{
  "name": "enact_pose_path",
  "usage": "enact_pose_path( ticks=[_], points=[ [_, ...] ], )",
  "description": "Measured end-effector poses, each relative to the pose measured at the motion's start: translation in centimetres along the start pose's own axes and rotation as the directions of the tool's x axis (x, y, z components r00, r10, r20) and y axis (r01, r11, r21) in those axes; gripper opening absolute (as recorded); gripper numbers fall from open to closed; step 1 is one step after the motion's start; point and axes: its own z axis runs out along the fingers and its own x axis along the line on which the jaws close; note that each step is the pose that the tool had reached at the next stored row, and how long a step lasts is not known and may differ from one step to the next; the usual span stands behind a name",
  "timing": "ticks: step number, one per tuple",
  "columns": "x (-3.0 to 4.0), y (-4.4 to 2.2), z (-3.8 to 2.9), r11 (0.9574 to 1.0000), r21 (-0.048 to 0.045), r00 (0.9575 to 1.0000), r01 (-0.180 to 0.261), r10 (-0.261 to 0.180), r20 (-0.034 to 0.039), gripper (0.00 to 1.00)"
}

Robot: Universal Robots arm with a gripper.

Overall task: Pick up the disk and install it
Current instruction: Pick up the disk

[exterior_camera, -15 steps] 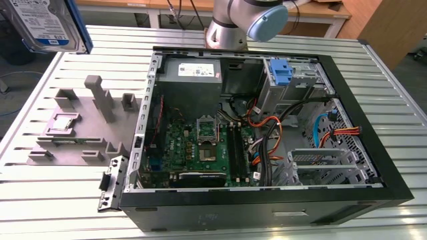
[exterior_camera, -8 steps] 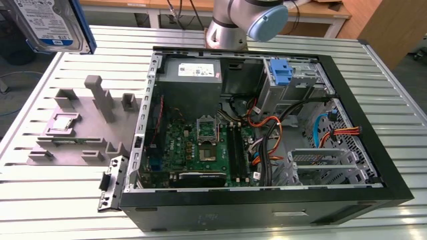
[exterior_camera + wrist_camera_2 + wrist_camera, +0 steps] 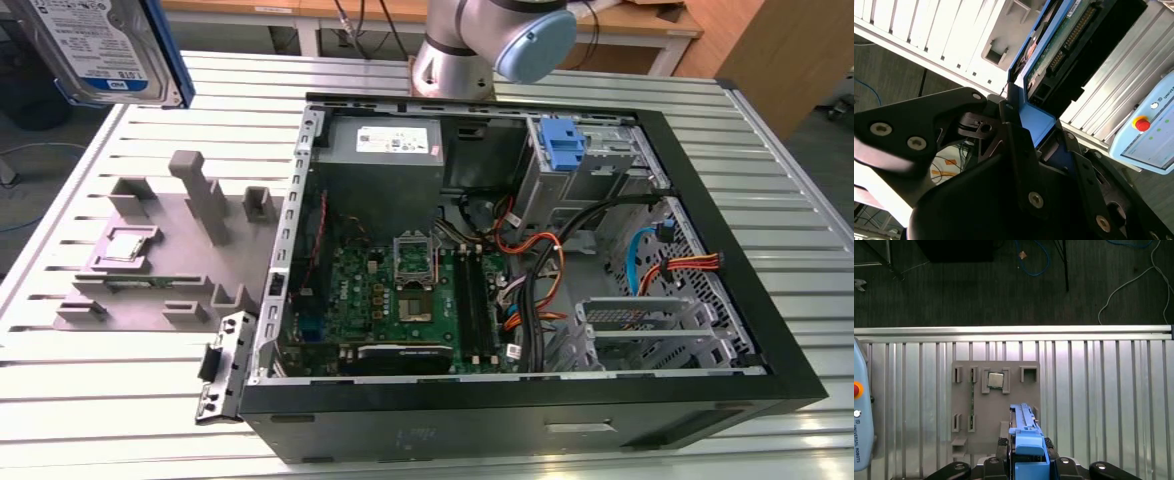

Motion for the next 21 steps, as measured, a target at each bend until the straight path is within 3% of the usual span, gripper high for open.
enact_pose_path(
  ticks=[21],
  points=[
    [-0.03,-0.98,-0.02,1.0000,0.0001,1.0000,0.000,0.000,0.0000,0.37]
  ],
)
